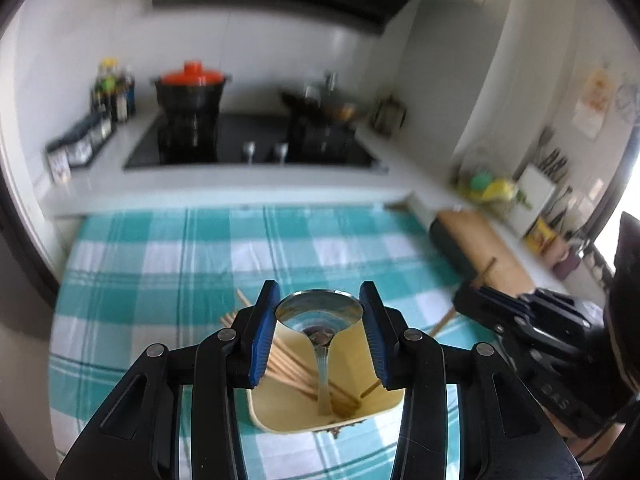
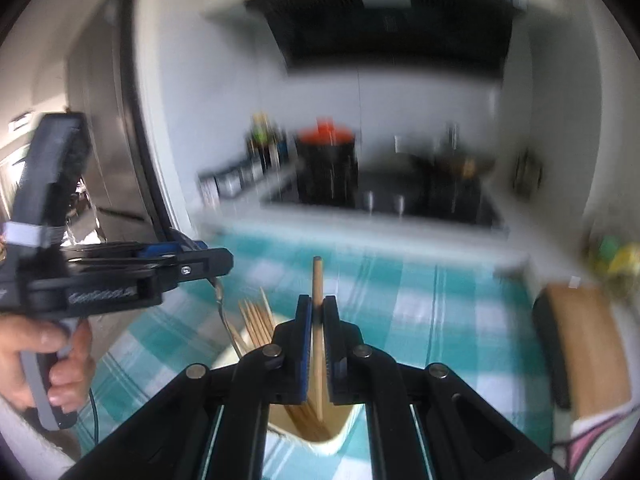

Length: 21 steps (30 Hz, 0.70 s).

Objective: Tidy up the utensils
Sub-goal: 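Carry the spoon and chopstick into the cream caddy and open both tools, then withdraw both open tools away from the caddy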

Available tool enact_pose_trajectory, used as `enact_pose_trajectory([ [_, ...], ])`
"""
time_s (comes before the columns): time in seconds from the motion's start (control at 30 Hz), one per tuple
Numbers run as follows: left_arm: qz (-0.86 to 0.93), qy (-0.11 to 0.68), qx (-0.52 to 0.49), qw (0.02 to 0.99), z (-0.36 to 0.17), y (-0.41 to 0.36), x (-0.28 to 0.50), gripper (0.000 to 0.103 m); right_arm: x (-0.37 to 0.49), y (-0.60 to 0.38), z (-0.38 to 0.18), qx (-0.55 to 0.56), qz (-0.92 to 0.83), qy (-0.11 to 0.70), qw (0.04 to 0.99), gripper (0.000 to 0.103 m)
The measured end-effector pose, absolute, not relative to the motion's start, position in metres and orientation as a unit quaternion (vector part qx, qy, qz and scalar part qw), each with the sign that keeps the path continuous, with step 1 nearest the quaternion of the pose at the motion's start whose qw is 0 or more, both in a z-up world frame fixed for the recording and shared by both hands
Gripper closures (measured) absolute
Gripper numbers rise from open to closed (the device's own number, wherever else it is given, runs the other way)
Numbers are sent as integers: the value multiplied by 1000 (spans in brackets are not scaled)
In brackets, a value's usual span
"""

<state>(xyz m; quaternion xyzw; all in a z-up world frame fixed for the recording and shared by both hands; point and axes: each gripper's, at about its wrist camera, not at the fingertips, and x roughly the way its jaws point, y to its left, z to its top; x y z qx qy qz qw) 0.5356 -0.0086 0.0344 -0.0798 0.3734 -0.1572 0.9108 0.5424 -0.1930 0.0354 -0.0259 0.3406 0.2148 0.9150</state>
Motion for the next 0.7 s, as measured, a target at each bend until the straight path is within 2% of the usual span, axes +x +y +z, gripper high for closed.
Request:
enact_pose_trajectory([
  [0.17,-151,406,-75,898,2,-16,553,61,575,-194,-4,-7,213,403,890,97],
  [0.4,-150,413,-69,895,-16,-23,560,60,590,-193,-31,2,198,418,887,94],
  [0.47,-152,401,-75,900,-13,-19,556,53,590,-193,-31,-10,187,410,893,73],
  [0.53,-149,387,-78,906,-6,-13,547,43,581,-194,-23,-19,185,386,903,66],
  [0.6,-147,367,-69,916,5,-8,532,33,563,-200,-11,-22,184,362,914,64],
  [0.63,-141,355,-58,922,12,-6,521,23,551,-206,-4,-18,181,351,918,60],
  [0.67,-132,340,-43,930,20,-5,506,18,539,-211,2,-13,178,340,923,51],
  [0.7,-123,320,-26,939,28,-4,487,10,525,-217,7,-11,174,328,928,47],
])
